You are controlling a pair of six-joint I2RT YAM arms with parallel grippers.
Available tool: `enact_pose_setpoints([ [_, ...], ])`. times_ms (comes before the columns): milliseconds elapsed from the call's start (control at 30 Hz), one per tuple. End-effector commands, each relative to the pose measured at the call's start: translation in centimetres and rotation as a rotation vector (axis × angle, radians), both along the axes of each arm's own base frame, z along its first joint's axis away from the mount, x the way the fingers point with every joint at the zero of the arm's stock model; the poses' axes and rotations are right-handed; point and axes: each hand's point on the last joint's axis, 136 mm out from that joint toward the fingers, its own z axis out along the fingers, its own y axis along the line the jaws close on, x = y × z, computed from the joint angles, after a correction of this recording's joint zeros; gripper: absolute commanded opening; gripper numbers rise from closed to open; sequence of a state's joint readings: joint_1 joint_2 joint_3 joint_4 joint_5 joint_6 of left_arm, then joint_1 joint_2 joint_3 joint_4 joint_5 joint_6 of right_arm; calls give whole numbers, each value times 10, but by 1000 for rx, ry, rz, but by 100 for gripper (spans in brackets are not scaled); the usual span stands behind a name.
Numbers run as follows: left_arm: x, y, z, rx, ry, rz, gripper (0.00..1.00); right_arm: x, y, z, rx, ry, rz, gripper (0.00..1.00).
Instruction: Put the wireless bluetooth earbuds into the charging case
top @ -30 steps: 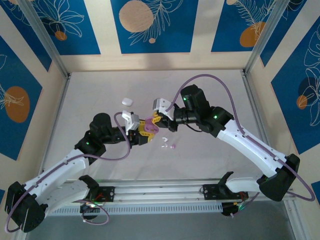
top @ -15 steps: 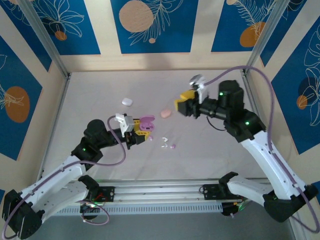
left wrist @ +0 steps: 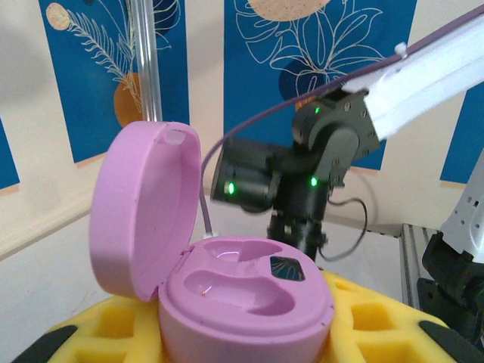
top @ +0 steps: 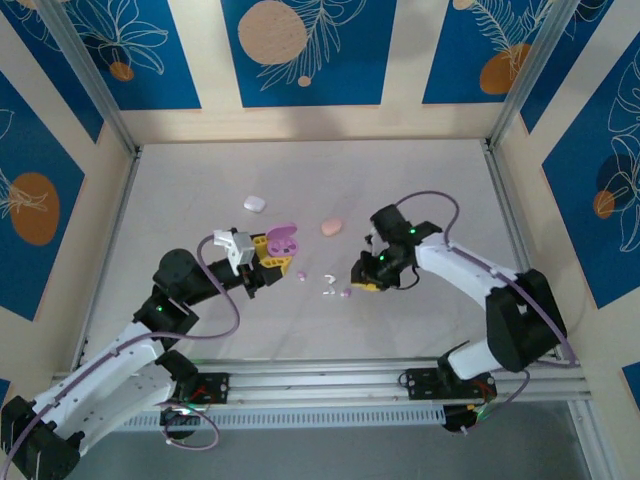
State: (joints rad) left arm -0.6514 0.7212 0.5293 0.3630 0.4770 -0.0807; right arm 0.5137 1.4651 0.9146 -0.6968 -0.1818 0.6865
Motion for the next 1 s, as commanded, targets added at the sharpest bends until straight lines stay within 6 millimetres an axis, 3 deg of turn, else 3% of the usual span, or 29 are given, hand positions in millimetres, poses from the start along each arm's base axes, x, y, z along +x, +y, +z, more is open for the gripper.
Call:
enact_pose_setpoints([
  [0,-5,0,8,-35,-16,-12,26,-1,11,-13,25,65,-80,30],
  [467,-2,-2,0,-13,-6,-11,27,7,17,-47,12,118,-105,26],
  [967,1,-4,-3,0,3,-8,27,18,24,-57,4,112,-74,25],
])
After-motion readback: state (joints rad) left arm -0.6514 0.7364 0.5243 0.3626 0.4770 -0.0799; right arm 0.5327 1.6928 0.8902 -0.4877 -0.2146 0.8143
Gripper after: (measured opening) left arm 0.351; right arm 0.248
